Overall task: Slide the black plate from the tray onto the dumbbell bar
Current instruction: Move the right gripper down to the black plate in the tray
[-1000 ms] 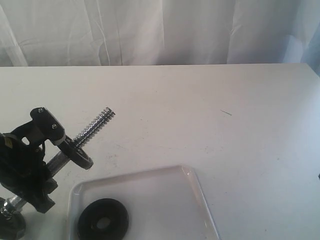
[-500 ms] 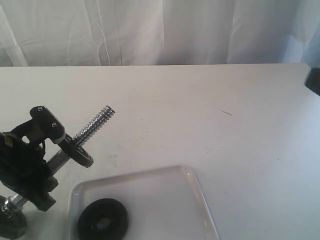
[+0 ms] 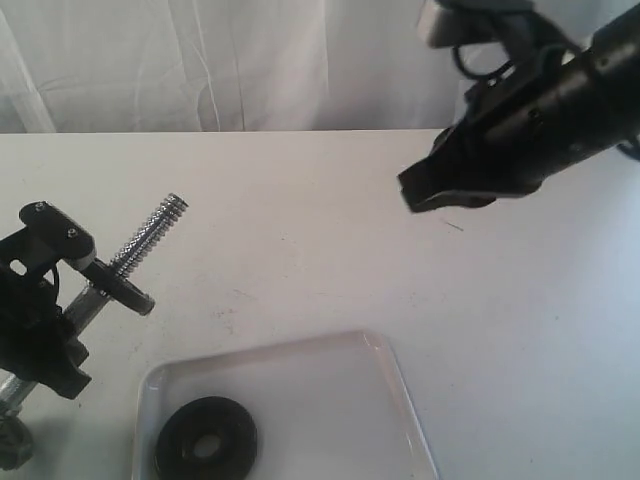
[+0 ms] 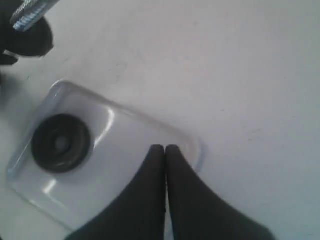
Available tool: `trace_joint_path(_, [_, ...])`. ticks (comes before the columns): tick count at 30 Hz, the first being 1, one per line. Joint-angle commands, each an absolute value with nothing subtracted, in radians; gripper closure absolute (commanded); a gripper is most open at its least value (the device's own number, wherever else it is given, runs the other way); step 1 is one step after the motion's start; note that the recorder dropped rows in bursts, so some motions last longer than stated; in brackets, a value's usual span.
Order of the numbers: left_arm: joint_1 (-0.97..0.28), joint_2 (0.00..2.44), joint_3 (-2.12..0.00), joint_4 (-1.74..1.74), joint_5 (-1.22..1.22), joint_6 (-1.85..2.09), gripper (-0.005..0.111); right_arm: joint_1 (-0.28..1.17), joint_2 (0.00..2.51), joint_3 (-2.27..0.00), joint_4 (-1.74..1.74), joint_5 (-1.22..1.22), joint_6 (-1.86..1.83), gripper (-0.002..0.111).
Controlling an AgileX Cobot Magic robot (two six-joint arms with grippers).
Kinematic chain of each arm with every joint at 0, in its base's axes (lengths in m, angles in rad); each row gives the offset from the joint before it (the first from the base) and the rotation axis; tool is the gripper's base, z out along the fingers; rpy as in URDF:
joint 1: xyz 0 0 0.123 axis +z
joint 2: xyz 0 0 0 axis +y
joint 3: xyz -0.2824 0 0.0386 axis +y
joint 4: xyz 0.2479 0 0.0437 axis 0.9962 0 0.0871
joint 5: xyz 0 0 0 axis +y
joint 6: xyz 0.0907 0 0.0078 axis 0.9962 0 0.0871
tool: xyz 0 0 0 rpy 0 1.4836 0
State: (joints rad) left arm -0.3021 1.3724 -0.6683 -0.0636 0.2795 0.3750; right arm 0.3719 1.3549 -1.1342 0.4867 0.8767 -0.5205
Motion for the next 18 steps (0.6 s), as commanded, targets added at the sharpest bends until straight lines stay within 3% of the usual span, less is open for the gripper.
trace_joint_path(1, [-0.302,1.325,-0.695,-0.088,0.196,0.367,0.107,0.47,1.44,-1.141,0.623,0.911,-0.705,0.077])
trace_joint_path(5, [-0.302,1.325,-0.695,-0.088,0.2,0.367,0.107,0.508,1.502,-1.141,0.707,0.922,-0.809,0.024])
trace_joint_path(7, [-0.302,1.325,-0.695,-0.088,0.2,0.367,0.107,0.53,1.53,-1.141,0.707,0.935,-0.809,0.004])
trace_joint_path(18, [-0.302,1.325,-0.695,-0.088,0.196,0.367,0.107,0.667,1.675,-1.158,0.699,0.94,-0.773,0.003])
